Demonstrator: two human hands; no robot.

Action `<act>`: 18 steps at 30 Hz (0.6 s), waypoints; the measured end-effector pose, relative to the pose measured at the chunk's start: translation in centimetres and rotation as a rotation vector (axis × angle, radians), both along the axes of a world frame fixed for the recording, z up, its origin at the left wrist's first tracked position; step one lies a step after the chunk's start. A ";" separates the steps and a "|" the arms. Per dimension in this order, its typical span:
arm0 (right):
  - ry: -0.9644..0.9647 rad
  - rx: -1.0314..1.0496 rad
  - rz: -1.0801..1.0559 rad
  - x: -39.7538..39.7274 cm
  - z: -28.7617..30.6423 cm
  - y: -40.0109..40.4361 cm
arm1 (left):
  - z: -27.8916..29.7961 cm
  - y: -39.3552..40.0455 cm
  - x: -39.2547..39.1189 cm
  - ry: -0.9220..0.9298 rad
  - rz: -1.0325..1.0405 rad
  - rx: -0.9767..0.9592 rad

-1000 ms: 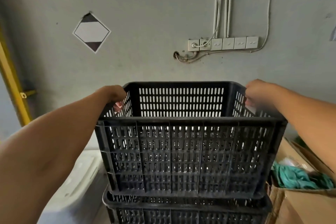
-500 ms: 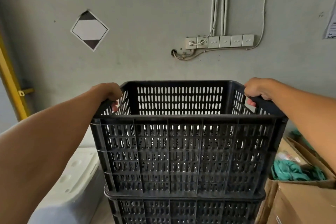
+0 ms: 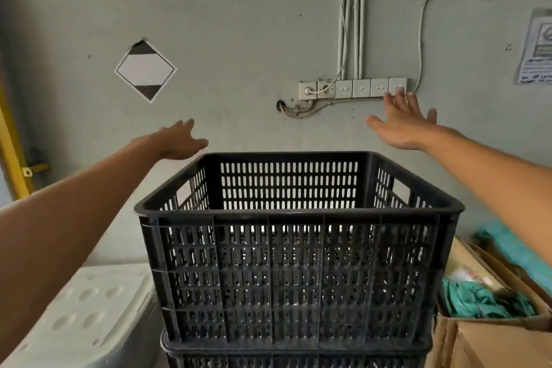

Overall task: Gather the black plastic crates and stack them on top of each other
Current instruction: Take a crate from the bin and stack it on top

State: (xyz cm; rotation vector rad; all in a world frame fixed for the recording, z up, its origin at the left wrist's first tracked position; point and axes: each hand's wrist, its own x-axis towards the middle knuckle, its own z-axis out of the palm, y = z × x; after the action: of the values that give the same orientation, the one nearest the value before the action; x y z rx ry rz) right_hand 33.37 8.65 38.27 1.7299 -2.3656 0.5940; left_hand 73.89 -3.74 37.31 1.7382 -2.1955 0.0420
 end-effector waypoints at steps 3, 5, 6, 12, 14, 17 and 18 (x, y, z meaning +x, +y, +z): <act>0.005 0.205 0.000 -1.1 -3.8 0.7 | -3.4 0.6 0.8 -0.099 -0.017 0.142; -0.122 0.366 0.046 -2.0 -6.6 1.0 | -6.5 0.2 1.5 -0.111 -0.040 0.237; -0.185 0.373 0.066 -2.2 -7.0 0.9 | -7.2 -0.5 1.9 -0.092 -0.035 0.237; -0.167 0.328 0.066 -1.1 -5.7 1.3 | -6.0 0.2 1.8 0.007 -0.053 0.188; -0.140 0.292 0.067 -0.6 -4.6 1.8 | -5.0 0.9 1.4 -0.018 -0.058 0.179; -0.068 0.154 0.056 0.4 -1.2 2.8 | -2.1 2.0 1.1 0.000 -0.069 0.114; -0.053 0.093 0.057 0.8 0.2 3.3 | -1.1 2.3 1.1 0.025 -0.071 0.091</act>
State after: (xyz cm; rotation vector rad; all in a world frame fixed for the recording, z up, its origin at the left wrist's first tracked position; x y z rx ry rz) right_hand 34.19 11.97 38.48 1.8483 -2.4230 0.5526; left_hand 74.97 -1.46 36.21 1.6960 -2.2724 -0.0973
